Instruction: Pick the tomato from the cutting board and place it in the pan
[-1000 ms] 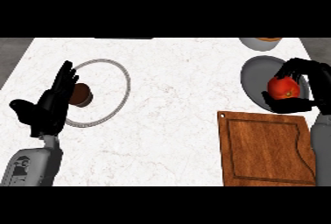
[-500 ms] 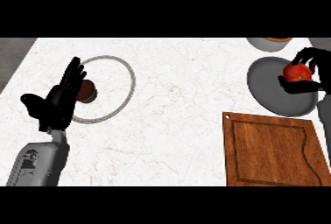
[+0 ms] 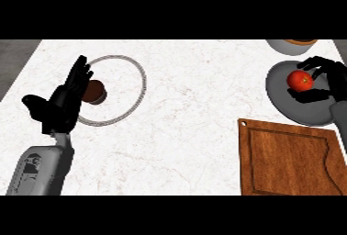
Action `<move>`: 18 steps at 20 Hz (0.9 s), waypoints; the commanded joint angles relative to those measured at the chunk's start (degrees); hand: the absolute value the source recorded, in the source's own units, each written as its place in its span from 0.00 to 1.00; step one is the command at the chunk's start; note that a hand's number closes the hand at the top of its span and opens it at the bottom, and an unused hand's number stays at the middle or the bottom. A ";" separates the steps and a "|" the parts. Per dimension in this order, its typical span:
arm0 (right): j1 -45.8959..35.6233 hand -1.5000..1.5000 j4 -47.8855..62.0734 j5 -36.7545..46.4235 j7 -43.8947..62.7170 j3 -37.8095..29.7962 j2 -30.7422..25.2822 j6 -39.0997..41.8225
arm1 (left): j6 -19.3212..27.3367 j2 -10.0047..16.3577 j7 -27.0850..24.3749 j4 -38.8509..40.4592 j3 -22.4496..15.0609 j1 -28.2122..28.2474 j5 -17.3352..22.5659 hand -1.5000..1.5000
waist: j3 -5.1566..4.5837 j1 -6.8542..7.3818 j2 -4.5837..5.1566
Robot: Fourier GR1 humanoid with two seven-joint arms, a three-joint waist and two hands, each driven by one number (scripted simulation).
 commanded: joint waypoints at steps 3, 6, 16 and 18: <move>-2.30 0.00 9.92 -1.92 -2.51 -1.14 -0.08 9.54 | 0.08 -0.67 -1.34 1.02 -0.03 -0.13 0.02 0.50 | 0.04 0.23 0.15; -3.20 0.00 11.50 -1.40 -4.98 -1.09 -3.04 11.11 | -0.21 -0.15 -0.17 1.46 0.32 -1.11 0.26 0.50 | 0.09 0.28 0.25; -0.38 0.00 13.84 -14.58 -17.80 -13.51 -5.99 17.34 | -0.25 -0.21 -1.75 0.13 0.82 2.38 0.46 0.50 | 0.03 -1.94 -0.87; 0.03 0.00 14.98 -15.30 -18.25 -13.78 -8.22 22.75 | -0.81 2.18 0.18 0.90 2.69 0.79 0.91 0.50 | -0.04 -2.53 -1.05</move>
